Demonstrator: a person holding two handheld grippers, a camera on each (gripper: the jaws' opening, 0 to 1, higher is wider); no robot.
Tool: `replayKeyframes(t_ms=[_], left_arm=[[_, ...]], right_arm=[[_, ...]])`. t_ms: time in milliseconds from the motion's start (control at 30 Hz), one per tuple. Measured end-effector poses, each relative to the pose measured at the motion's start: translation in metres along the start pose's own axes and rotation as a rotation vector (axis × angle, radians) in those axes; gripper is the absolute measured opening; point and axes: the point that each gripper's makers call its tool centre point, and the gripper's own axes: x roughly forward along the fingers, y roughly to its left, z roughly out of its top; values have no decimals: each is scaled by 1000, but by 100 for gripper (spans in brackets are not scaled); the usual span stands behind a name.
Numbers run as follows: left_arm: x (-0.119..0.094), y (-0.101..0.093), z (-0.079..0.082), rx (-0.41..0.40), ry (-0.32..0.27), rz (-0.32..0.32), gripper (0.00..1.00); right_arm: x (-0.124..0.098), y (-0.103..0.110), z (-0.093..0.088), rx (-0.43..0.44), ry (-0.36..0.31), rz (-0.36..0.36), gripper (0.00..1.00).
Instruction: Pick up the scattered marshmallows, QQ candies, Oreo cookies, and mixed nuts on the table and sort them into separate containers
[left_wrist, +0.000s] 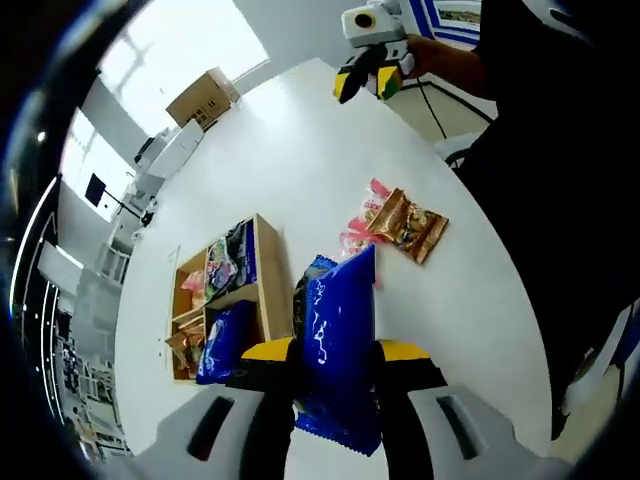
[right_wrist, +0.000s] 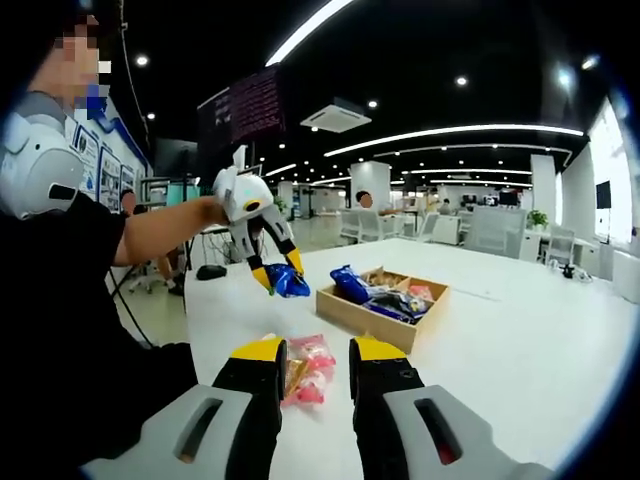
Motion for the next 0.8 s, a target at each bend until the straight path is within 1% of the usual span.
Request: replayKeyframes(t_ms=[67, 167, 200, 267, 333, 367, 433, 467, 500, 567, 633, 700, 800], left_arm=[[0, 8, -3, -30, 10, 29, 34], [3, 10, -9, -55, 38, 36, 34], [3, 13, -13, -74, 56, 51, 34], [2, 15, -17, -103, 65, 58, 34], [0, 19, -19, -122, 69, 77, 34], [0, 21, -18, -143, 55, 91, 34], [1, 20, -16, -140, 41, 84, 34], [3, 19, -17, -148, 50, 82, 34], [3, 19, -21, -148, 72, 84, 34], [6, 17, -20, -149, 96, 87, 34], [5, 21, -22, -175, 105, 99, 34], [3, 25, -22, -224, 106, 115, 34], [3, 32, -26, -256, 120, 129, 34]], right_arm=[[-1, -1, 0, 2, -3, -4, 22], [-2, -1, -1, -2, -3, -10, 22], [-3, -1, -2, -1, -5, -16, 22], [-2, -2, -3, 6, -5, -22, 22], [-2, 2, -1, 5, -1, -16, 22], [-2, 3, -1, 0, -1, -14, 22], [-4, 7, 1, -8, -5, -11, 22], [-5, 9, 2, -9, -8, -11, 22], [-6, 11, 3, -10, -10, -9, 22], [-9, 14, 3, -11, -9, -7, 22], [-14, 13, 2, -12, -13, -17, 22], [-18, 13, 2, -8, -22, -25, 22], [-21, 10, 0, 7, -22, -34, 22]])
